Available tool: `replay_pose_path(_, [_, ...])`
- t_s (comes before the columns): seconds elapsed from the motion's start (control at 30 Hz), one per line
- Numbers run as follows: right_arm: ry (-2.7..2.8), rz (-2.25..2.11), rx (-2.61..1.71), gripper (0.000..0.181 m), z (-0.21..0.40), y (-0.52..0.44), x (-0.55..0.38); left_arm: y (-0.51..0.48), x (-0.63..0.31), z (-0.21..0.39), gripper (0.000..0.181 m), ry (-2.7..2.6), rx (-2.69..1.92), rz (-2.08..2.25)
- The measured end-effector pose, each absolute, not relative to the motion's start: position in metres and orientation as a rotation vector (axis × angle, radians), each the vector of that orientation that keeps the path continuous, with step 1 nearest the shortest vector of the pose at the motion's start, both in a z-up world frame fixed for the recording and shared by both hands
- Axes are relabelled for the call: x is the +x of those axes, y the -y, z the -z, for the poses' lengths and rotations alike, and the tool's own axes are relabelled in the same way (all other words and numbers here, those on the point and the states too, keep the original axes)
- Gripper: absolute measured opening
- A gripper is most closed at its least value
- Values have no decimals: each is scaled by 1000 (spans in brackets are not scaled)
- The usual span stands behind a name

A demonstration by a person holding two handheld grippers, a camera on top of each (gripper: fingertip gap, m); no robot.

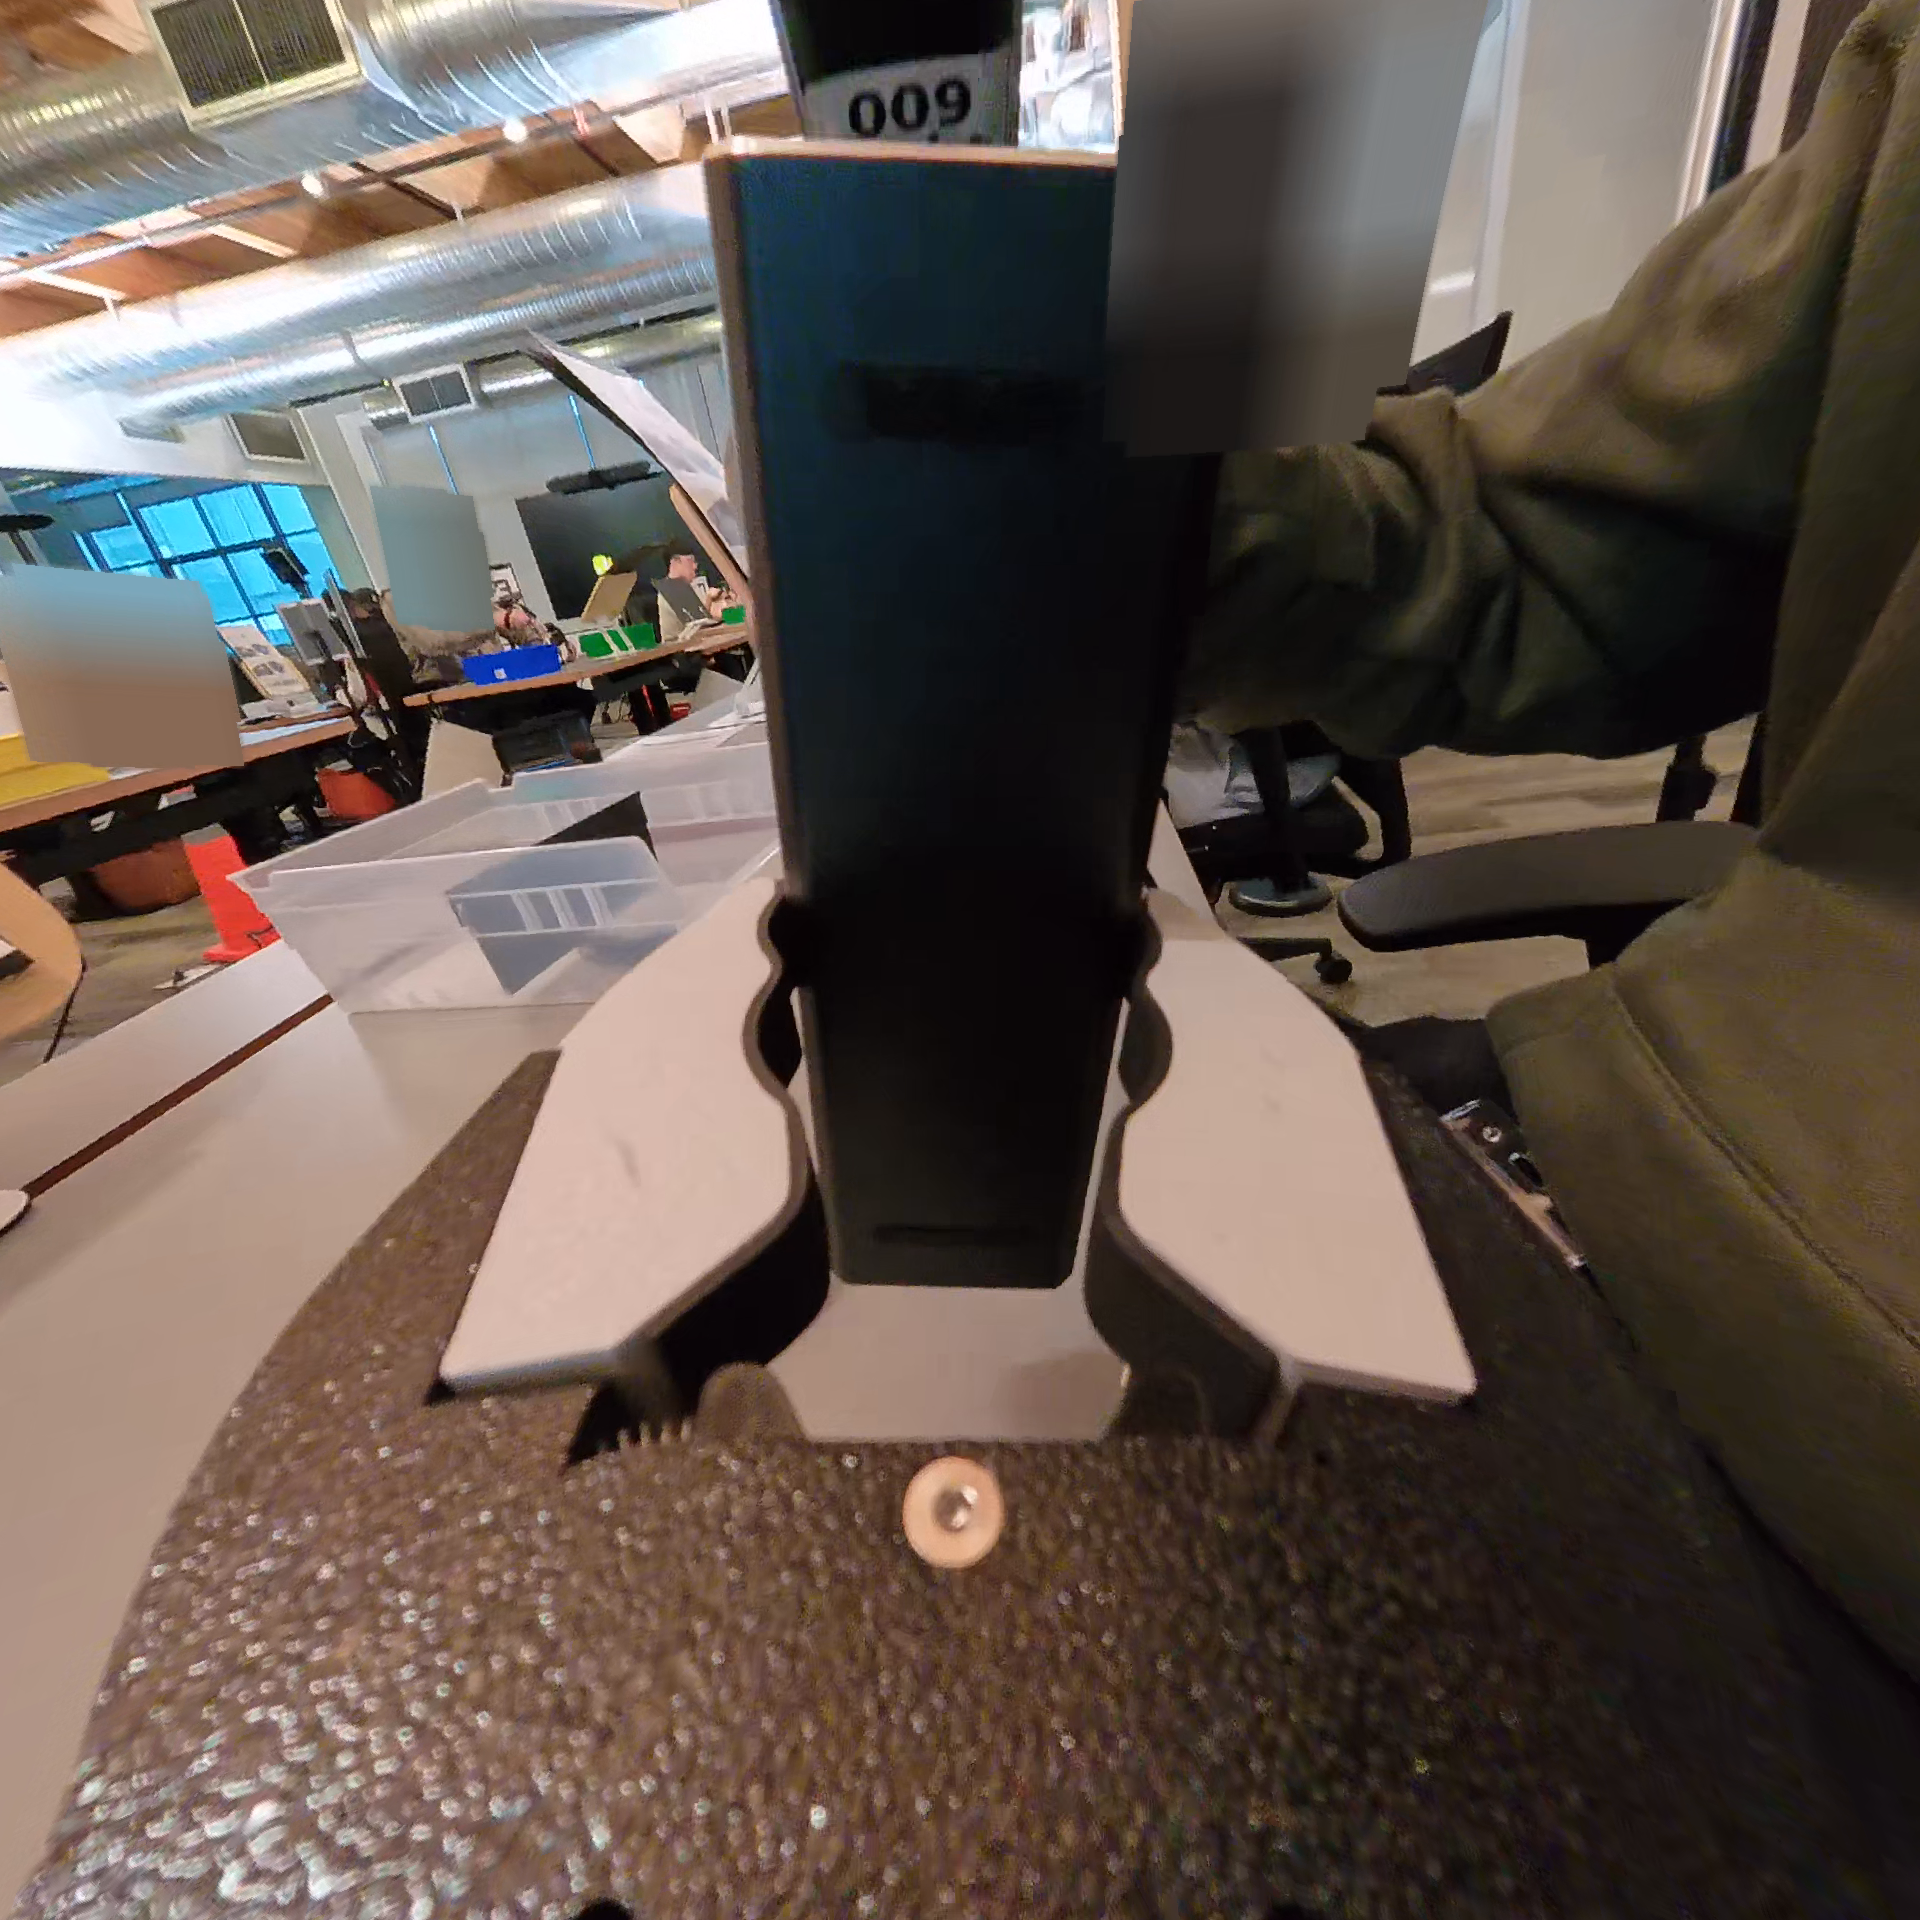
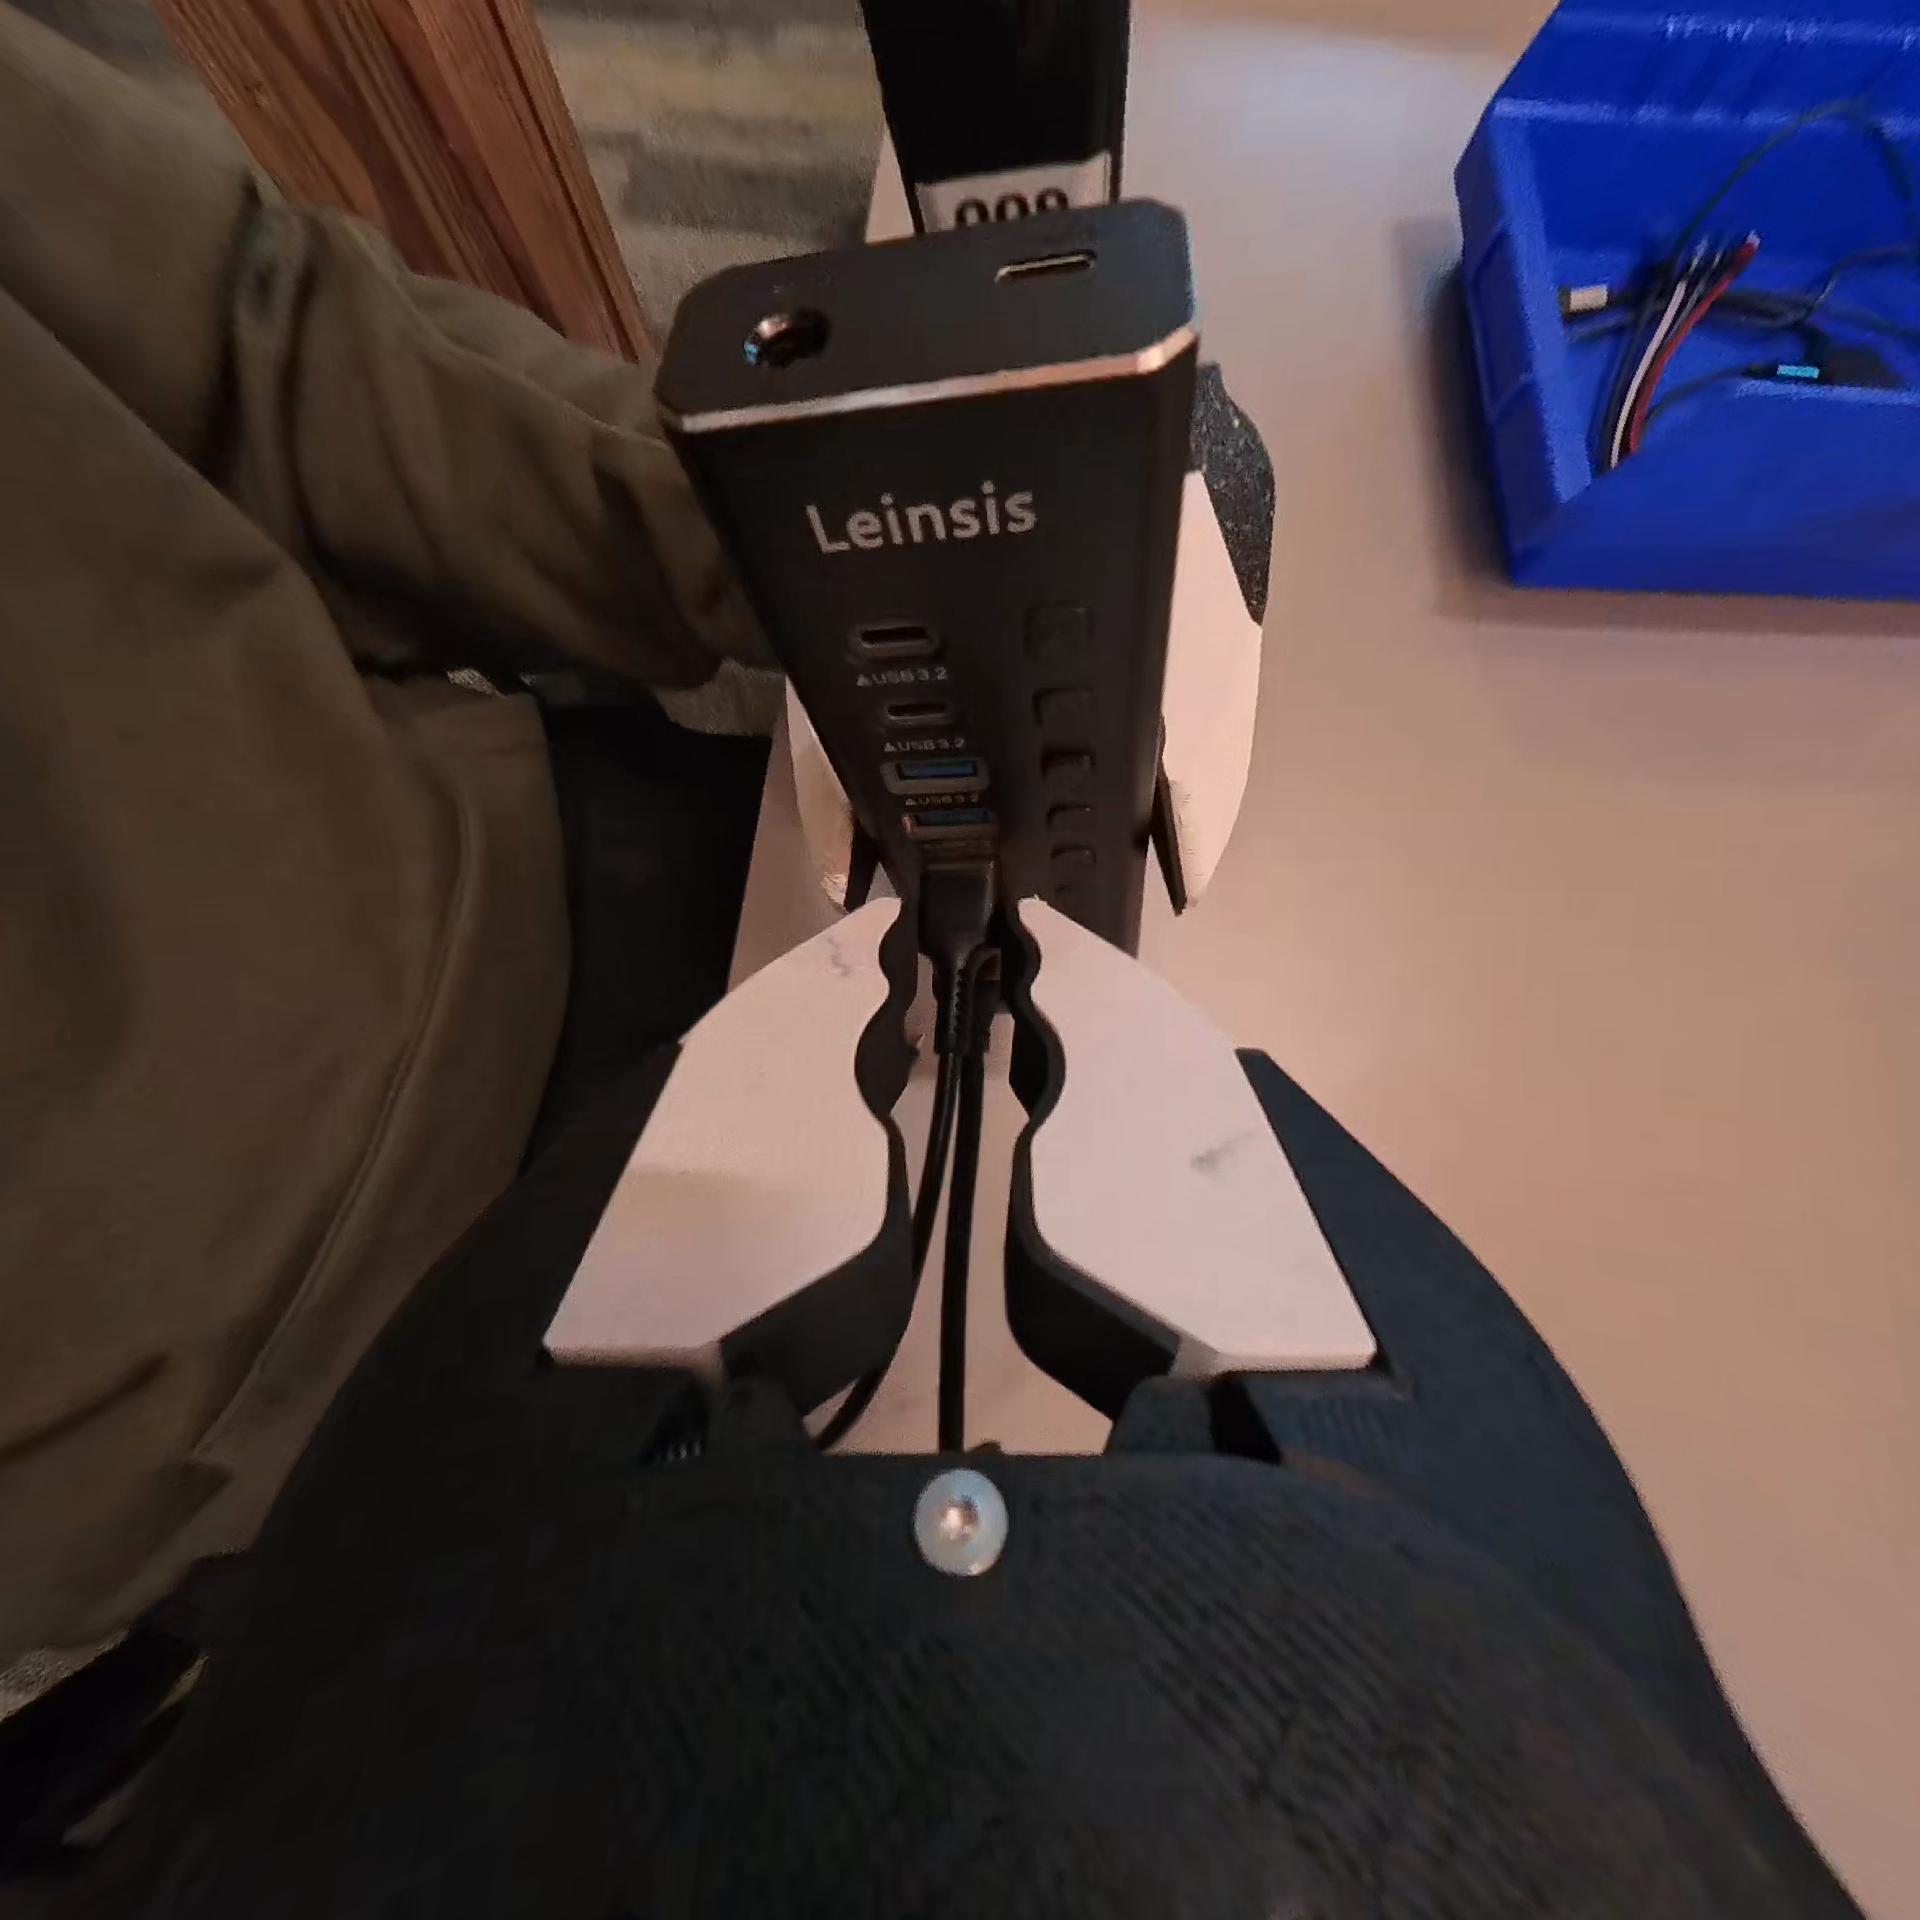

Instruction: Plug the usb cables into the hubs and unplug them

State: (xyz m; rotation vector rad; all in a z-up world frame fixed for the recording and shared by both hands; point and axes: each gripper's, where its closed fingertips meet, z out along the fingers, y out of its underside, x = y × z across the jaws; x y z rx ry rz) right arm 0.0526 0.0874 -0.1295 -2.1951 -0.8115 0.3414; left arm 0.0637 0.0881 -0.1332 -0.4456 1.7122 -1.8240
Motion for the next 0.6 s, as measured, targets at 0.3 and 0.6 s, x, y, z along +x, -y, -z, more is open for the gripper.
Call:
replay_pose_path(0.3, [794,-243,-2156,15,132,-92,53,-89,66,131,59,-1640,-456,1901])
replay_pose_path(0.6, [922,-69,-2345,16,150,-79,61,-79,69,145,59,-1710,-469,1862])
